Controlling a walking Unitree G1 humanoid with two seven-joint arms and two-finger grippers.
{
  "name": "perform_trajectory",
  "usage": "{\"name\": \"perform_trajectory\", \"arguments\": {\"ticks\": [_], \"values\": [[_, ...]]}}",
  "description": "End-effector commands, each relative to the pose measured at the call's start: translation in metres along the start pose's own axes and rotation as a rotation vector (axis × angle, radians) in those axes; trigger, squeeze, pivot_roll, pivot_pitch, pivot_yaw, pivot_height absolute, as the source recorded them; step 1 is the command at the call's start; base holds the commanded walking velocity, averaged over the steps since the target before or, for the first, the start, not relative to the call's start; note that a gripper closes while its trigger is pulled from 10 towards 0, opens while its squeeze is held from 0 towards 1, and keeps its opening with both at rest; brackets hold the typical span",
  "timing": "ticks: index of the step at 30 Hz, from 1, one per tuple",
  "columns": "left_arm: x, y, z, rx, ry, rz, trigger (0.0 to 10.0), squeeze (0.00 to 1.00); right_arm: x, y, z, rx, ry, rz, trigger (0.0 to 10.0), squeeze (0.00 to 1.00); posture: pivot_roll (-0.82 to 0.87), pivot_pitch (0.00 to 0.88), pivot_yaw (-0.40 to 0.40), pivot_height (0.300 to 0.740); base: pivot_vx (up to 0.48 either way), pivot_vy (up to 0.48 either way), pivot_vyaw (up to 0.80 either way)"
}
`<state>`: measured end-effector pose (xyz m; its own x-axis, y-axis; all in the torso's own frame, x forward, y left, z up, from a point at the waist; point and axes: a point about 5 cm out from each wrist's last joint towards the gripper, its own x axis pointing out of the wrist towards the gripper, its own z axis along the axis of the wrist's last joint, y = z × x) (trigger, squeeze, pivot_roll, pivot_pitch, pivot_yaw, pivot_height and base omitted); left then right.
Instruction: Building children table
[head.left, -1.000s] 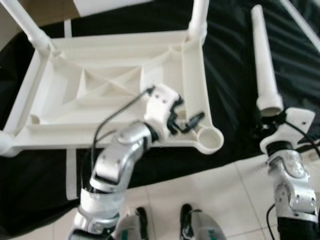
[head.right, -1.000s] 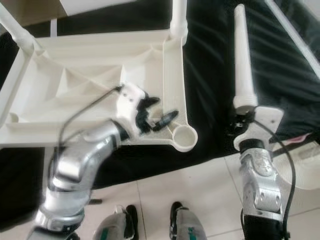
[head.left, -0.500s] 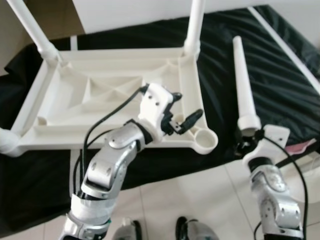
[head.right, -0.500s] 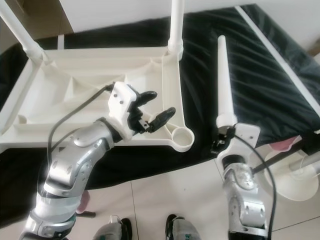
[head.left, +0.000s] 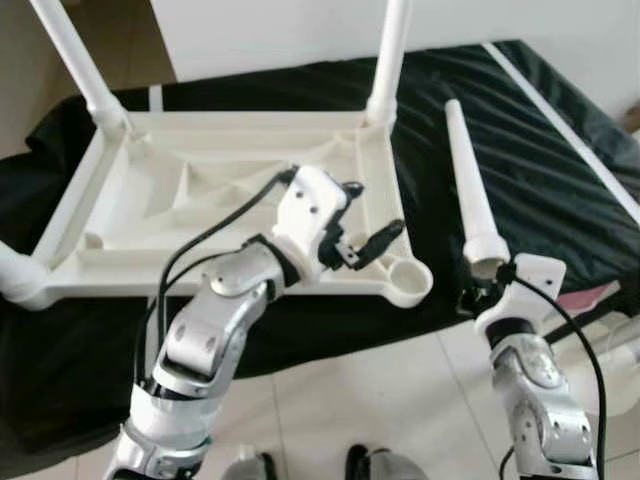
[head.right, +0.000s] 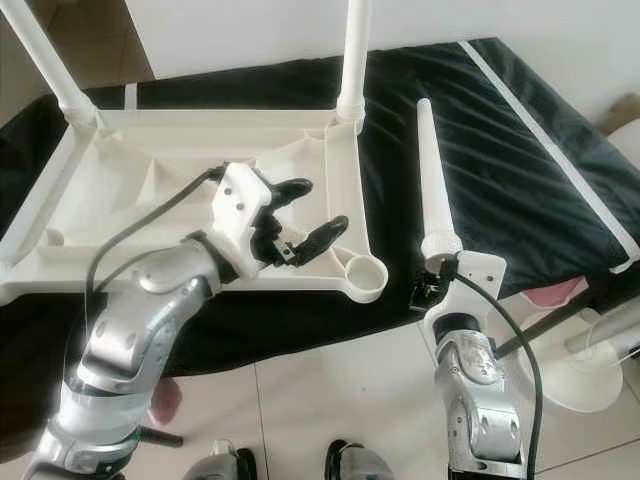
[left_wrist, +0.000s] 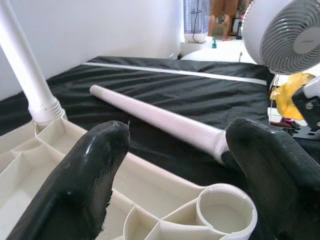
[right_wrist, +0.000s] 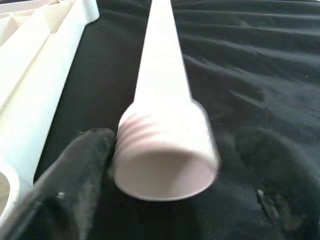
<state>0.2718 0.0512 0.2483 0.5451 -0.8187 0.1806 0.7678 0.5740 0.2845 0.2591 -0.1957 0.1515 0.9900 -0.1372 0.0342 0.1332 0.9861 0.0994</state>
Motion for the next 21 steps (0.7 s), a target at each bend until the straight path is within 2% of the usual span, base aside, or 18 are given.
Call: {"name": "perform_trajectory", "arguments": {"ticks": [1, 2, 3, 6, 7, 14, 15, 21], "values": [[-0.001, -0.01, 0.0, 0.011, -0.009, -0.104, 10.0, 0.0, -0.002, -0.002, -0.006, -0.014, 0.035, -0.011, 10.0, 1.0, 0.01, 0.127, -0.02, 0.74, 0.0, 0.0, 0.0], [-0.001, -0.01, 0.0, 0.011, -0.009, -0.104, 10.0, 0.0, -0.002, -0.002, -0.006, -0.014, 0.035, -0.011, 10.0, 1.0, 0.01, 0.127, -0.02, 0.74, 0.0, 0.0, 0.0], [-0.001, -0.01, 0.0, 0.009, -0.008, -0.104, 10.0, 0.0, -0.002, -0.001, -0.007, -0.012, 0.039, -0.007, 10.0, 0.87, 0.01, 0.128, -0.019, 0.74, 0.0, 0.0, 0.0], [-0.001, -0.009, 0.0, 0.007, -0.008, -0.104, 10.0, 0.0, -0.002, 0.0, -0.007, -0.011, 0.043, -0.004, 10.0, 0.87, 0.01, 0.128, -0.018, 0.74, 0.0, 0.0, 0.0], [-0.002, -0.009, 0.0, 0.01, -0.01, -0.105, 10.0, 0.0, -0.002, 0.0, -0.007, -0.011, 0.042, -0.003, 10.0, 0.0, 0.01, 0.127, -0.017, 0.74, 0.0, 0.0, 0.0], [-0.003, -0.012, 0.002, 0.014, -0.008, -0.147, 10.0, 0.0, 0.007, 0.005, 0.006, 0.018, -0.008, 0.024, 10.0, 0.0, 0.0, 0.121, -0.002, 0.74, 0.0, 0.0, 0.0], [-0.003, -0.013, 0.005, 0.039, -0.015, -0.173, 10.0, 0.0, 0.015, 0.006, 0.015, 0.058, -0.045, 0.021, 10.0, 0.0, 0.0, 0.117, 0.005, 0.74, 0.0, 0.0, 0.0], [-0.004, -0.015, 0.004, 0.052, -0.003, -0.207, 10.0, 0.0, 0.025, 0.008, 0.026, 0.122, -0.084, 0.012, 10.0, 0.0, 0.0, 0.116, 0.015, 0.74, 0.0, 0.0, 0.0]]}}
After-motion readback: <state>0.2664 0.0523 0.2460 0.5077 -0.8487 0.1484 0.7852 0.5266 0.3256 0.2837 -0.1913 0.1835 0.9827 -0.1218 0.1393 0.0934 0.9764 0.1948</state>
